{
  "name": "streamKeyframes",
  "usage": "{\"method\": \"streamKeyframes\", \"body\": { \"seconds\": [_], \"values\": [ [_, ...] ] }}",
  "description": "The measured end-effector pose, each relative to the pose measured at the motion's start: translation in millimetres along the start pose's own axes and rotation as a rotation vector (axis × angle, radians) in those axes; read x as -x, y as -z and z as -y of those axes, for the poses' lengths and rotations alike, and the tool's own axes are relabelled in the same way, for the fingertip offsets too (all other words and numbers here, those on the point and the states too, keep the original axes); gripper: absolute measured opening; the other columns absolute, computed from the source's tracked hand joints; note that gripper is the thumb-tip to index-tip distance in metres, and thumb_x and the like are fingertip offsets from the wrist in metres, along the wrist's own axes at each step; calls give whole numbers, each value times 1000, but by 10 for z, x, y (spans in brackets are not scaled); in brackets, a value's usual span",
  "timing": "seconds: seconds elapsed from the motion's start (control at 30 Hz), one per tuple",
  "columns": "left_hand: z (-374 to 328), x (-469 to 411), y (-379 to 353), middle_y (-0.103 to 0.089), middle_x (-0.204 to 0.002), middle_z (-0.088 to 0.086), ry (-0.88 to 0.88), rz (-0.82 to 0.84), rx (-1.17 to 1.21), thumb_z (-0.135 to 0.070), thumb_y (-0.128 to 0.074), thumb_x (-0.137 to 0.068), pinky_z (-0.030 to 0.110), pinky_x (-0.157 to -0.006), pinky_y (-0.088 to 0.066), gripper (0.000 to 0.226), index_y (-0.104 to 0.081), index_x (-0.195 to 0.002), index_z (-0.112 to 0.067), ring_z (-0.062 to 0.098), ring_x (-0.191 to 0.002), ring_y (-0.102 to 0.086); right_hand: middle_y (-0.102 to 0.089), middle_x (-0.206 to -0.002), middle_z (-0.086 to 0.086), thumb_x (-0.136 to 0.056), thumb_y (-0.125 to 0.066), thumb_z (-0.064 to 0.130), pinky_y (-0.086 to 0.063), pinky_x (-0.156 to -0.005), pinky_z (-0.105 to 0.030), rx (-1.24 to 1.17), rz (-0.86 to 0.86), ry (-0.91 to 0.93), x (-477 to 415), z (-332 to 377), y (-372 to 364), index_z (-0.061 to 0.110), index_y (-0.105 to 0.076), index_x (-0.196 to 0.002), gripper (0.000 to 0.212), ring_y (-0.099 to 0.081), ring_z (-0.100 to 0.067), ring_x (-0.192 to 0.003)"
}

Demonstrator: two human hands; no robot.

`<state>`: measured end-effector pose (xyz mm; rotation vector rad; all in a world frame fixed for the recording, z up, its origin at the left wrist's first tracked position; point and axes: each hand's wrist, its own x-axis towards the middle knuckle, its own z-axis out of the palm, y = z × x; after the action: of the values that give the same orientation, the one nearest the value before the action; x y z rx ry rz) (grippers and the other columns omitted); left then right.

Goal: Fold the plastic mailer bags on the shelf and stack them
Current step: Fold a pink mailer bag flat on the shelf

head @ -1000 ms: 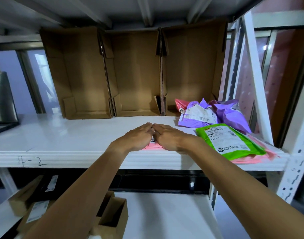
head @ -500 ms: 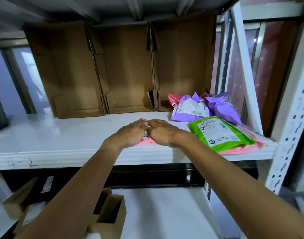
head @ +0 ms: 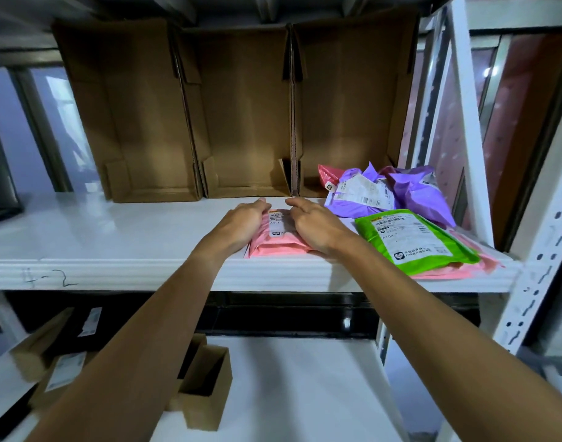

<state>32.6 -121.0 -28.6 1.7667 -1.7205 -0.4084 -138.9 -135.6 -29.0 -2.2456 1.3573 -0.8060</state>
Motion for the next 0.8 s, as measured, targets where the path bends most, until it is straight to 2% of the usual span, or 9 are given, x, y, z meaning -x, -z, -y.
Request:
{"method": "streamKeyframes", "body": {
  "seconds": [0.07, 0.2, 0.3, 0.37, 0.4, 0.47, 0.53, 0.6, 0.8],
  "values": [
    [-42, 51, 14, -60, -134, 9, 16, -3, 29, -41, -24, -108, 32, -94, -39, 48, -61, -133, -21, 20, -109, -56, -41, -155, -2, -103, -31, 32, -31, -112, -35, -19, -1, -18, -19, -3, -4, 24, -44, -148, 47, -38, -24, -139],
    [-52, 110, 6, -58, -139, 12, -23, -22, 19, -26, -37, -108, 36, -102, -44, 38, -59, -136, -14, 26, -121, -56, -39, -156, 4, -90, -29, 52, -36, -109, -39, 115, 51, 9, -80, -47, -70, 25, -45, -145, 64, -41, -24, -138],
    [-22, 136, -7, -71, -97, -1, -86, -3, 22, -33, -43, -106, 26, -68, -48, 33, -62, -131, -25, 10, -79, -65, -43, -153, 3, -96, -30, 47, -38, -104, -36, 121, 55, 27, -94, -44, -80, 25, -44, -145, 56, -44, -23, -135],
    [-25, 149, -20, -66, -83, -7, -119, 17, -33, -35, -41, -106, 26, -58, -44, 35, -61, -133, -26, 9, -66, -60, -45, -151, 0, -101, -30, 36, -36, -107, -37, 103, 78, 4, -62, -2, -84, 24, -44, -146, 48, -43, -22, -135],
    [-36, 152, -28, -67, -89, -7, -129, 33, -57, -36, -39, -107, 28, -62, -47, 37, -58, -138, -27, 12, -73, -62, -42, -153, -1, -102, -29, 31, -35, -109, -38, 105, 106, -5, -65, 4, -94, 22, -42, -147, 48, -41, -23, -136],
    [-53, 145, -37, -65, -128, 0, -116, 87, -108, -37, -33, -108, 36, -92, -49, 43, -48, -148, -29, 24, -111, -62, -35, -159, -6, -101, -26, 29, -33, -113, -39, 150, 157, -16, -68, 9, -118, 19, -38, -150, 52, -36, -25, -141],
    [-48, 118, -49, -40, -158, -2, -89, 136, -159, -38, -27, -109, 40, -115, -33, 46, -40, -153, -32, 27, -139, -42, -32, -160, -7, -100, -26, 30, -30, -116, -41, 185, 176, -5, -98, 2, -129, 19, -35, -152, 54, -34, -26, -143],
    [-54, 106, -56, -31, -163, -5, -84, 163, -190, -37, -23, -109, 38, -120, -25, 47, -38, -153, -32, 22, -146, -33, -32, -160, -6, -103, -28, 30, -29, -117, -42, 200, 182, 9, -102, 14, -127, 20, -34, -153, 52, -33, -25, -143],
    [-74, 86, -70, -36, -160, -3, -87, 174, -227, -32, -21, -109, 39, -117, -29, 46, -44, -149, -27, 22, -142, -37, -34, -159, -7, -87, -19, 46, -29, -117, -44, 289, 227, 60, -121, 21, -110, 21, -35, -152, 72, -34, -25, -143]
  ]
}}
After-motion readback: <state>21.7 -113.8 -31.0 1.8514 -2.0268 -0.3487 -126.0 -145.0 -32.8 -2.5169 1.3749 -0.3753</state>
